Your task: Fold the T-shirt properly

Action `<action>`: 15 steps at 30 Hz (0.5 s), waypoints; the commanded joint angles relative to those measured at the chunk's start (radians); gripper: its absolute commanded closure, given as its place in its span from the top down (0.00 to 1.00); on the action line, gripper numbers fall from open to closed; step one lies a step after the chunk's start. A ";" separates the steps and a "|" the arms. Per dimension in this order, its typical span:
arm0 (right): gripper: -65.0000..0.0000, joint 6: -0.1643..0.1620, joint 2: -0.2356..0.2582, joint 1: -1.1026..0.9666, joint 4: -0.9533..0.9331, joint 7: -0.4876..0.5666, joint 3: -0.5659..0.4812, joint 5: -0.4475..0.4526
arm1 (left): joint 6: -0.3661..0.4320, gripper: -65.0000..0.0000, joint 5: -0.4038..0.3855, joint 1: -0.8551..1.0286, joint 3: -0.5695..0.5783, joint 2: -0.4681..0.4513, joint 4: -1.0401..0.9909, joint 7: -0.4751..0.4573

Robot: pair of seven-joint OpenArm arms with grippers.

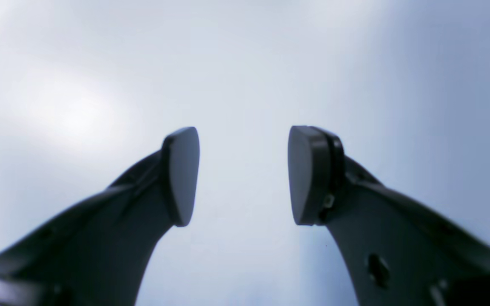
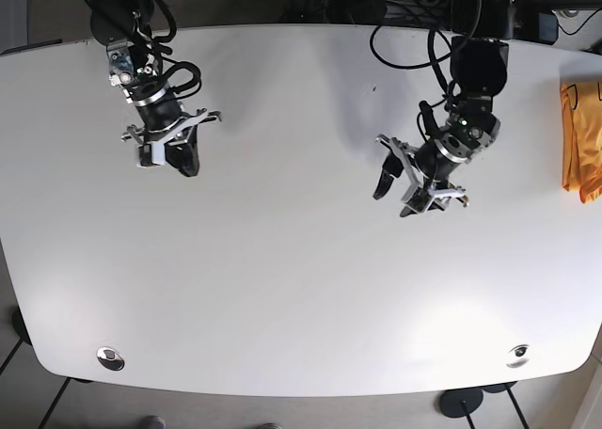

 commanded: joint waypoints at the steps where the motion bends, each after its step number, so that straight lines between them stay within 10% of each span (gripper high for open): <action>1: 0.05 0.005 0.035 -0.026 -0.008 0.092 0.005 0.002 | 0.094 0.48 -0.011 0.048 0.015 0.020 0.066 -0.076; 8: 0.05 0.005 0.110 -0.196 -0.025 0.296 0.007 0.004 | 0.288 0.48 -0.014 0.373 0.012 0.100 0.303 -0.133; 15: 0.05 0.005 0.116 -0.466 -0.023 0.514 0.007 0.005 | 0.292 0.46 -0.015 0.747 0.006 0.207 0.484 -0.133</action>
